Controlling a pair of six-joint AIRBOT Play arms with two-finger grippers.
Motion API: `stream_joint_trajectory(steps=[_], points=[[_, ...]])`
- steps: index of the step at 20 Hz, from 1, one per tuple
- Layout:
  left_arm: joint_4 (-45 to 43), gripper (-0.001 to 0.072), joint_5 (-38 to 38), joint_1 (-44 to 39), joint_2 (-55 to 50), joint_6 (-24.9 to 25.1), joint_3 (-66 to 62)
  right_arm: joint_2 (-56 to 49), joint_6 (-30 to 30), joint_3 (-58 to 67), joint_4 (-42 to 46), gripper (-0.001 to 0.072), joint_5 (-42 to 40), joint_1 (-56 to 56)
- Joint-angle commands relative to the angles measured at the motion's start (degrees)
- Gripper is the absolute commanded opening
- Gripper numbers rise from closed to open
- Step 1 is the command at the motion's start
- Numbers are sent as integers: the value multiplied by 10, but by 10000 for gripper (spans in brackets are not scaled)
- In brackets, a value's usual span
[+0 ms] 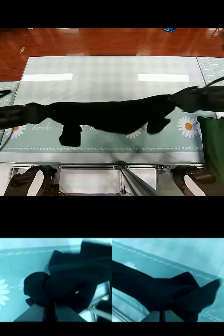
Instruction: Fold the shirts.
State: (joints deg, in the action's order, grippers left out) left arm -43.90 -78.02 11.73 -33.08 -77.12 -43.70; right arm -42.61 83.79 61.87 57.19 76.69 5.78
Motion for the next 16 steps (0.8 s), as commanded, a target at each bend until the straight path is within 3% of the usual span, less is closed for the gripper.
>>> stream_joint_trajectory(steps=[1,4,7,8,9,10,11,14,16], points=[[10,29,146,0,-72,35,74,-42,-18,-81,-16,23,-108,0],[66,29,217,0,-209,78,40,-154,-82,-80,-91,23,-179,0],[98,39,238,0,-355,74,-56,-284,-102,-53,-145,24,-246,0],[121,108,215,0,-394,72,-91,-330,-106,-31,-169,24,-245,0],[139,312,180,-2,-432,72,-125,-368,-110,-8,-195,47,-239,0],[139,504,139,-8,-462,64,-154,-405,-116,17,-224,221,-229,0],[139,509,87,-9,-489,64,-181,-435,-126,45,-238,418,-210,0],[138,508,-25,20,-515,46,-237,-463,-129,129,-219,407,-111,-53],[107,507,-30,59,-477,46,-242,-441,-127,160,-219,407,-39,-126]])
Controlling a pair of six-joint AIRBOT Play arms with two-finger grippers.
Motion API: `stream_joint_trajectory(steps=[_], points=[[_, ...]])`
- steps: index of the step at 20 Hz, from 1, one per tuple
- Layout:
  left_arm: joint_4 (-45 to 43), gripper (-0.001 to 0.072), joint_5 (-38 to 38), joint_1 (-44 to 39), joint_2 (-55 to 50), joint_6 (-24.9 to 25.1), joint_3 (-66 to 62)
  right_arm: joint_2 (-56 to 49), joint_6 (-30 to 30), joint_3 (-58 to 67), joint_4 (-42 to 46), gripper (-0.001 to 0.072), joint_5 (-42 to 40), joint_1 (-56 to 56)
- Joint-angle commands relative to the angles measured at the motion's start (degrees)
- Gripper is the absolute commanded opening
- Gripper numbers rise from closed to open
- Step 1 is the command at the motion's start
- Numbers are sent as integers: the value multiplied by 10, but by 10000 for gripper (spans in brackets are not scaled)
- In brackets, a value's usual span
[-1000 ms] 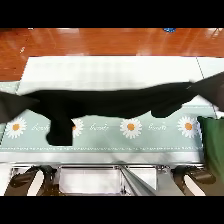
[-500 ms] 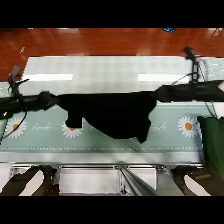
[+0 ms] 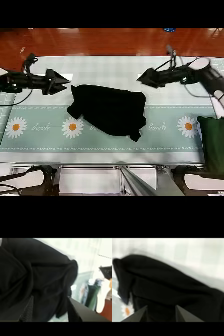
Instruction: Fold the shirts.
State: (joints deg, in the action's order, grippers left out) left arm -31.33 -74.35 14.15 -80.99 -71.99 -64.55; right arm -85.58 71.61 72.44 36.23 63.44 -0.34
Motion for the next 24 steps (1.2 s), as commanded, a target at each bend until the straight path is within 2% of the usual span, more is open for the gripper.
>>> stream_joint_trajectory(steps=[1,3,5,7,9,12,14,18,21,24], points=[[-50,507,-57,51,27,-6,-29,11,-6,54,-1,407,114,-107],[-100,507,-40,71,89,-6,16,64,-1,31,63,407,124,-176],[-113,507,-20,71,149,-5,116,119,0,-35,108,407,111,-224],[-61,507,-2,54,195,-6,251,180,-5,-141,108,407,83,-256],[-16,508,14,18,209,20,366,232,-20,-237,109,407,55,-260],[13,508,108,-49,208,23,455,280,-32,-328,95,407,43,-260],[50,508,176,-96,200,23,462,294,-34,-355,94,406,43,-260],[188,507,305,-203,150,23,454,296,-34,-365,84,407,48,-260],[218,507,352,-267,98,23,423,296,-34,-365,72,407,49,-260],[234,506,389,-296,64,23,381,296,-34,-365,72,406,50,-260]])
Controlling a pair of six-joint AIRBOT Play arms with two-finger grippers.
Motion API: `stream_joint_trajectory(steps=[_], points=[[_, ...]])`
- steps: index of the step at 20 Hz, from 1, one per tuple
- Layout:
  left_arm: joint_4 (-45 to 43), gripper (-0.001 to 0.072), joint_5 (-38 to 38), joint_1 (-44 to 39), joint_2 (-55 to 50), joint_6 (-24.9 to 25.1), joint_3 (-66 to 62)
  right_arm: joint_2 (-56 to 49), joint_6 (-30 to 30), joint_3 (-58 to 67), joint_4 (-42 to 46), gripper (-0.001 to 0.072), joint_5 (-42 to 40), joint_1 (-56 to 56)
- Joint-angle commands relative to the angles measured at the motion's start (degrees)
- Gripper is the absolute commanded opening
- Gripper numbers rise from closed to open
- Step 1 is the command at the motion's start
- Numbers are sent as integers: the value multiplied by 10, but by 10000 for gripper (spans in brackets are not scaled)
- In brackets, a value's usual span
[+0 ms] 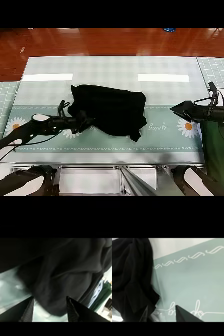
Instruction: Fold the shirts.
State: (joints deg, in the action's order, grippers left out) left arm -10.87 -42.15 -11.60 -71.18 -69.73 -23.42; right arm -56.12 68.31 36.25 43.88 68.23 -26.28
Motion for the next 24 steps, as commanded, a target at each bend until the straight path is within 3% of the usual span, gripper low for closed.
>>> stream_joint_trajectory(steps=[1,3,6,10,14,17,24], points=[[30,493,71,-37,-41,0,-44,2,-1,-3,-4,407,3,0],[30,35,61,-23,-42,3,-73,2,-1,-3,-2,407,3,0],[29,28,-1,11,-19,63,-127,2,-1,-3,20,407,4,0],[21,28,-45,61,0,63,-164,-1,15,-35,35,407,7,11],[-14,28,-51,67,-1,63,-164,-42,38,-69,30,406,-39,111],[-16,28,-56,66,-1,63,-164,-105,46,-48,-4,406,-99,160],[-16,28,-74,66,-1,63,-164,-241,60,42,-9,406,-109,219]])
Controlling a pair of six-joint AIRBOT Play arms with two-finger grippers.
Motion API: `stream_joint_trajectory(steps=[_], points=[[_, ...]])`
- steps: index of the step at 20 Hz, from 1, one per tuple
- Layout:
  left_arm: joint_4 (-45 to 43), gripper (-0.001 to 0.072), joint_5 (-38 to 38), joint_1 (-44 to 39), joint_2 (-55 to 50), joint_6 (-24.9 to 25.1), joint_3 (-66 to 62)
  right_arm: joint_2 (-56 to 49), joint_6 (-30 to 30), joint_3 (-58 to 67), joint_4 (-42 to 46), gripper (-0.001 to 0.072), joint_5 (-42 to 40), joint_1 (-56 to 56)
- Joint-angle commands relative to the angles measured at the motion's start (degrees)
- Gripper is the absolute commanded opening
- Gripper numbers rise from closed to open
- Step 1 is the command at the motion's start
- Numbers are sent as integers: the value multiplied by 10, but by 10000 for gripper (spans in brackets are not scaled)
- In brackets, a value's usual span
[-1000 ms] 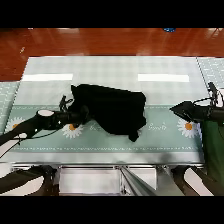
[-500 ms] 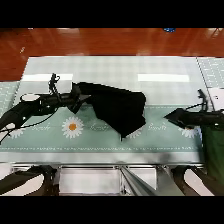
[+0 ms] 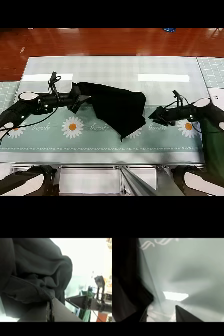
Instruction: Fold the shirts.
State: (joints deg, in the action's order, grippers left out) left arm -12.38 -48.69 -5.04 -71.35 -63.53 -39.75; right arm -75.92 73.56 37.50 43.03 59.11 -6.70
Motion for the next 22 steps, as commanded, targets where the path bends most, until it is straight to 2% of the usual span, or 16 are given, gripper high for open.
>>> stream_joint_trajectory(steps=[1,7,9,10,17,18,20,21,22], points=[[-1,28,-10,1,0,0,0,-51,12,43,-2,406,-20,23],[-1,28,-10,0,0,0,0,-101,25,117,-8,406,-17,39],[-1,28,-10,0,0,0,0,-116,25,124,-10,391,-19,56],[-1,28,-10,0,0,0,0,-123,25,125,-12,356,-20,65],[-1,28,-10,0,0,0,0,-136,13,125,-39,351,-29,113],[-1,28,-10,0,0,0,0,-136,11,125,-43,321,-28,120],[0,28,-11,5,1,0,-1,-135,-18,125,-66,18,-15,131],[4,28,-17,12,1,0,-1,-133,-45,129,-86,23,4,131],[12,28,-36,29,3,0,-7,-126,-46,139,-81,23,24,126]])
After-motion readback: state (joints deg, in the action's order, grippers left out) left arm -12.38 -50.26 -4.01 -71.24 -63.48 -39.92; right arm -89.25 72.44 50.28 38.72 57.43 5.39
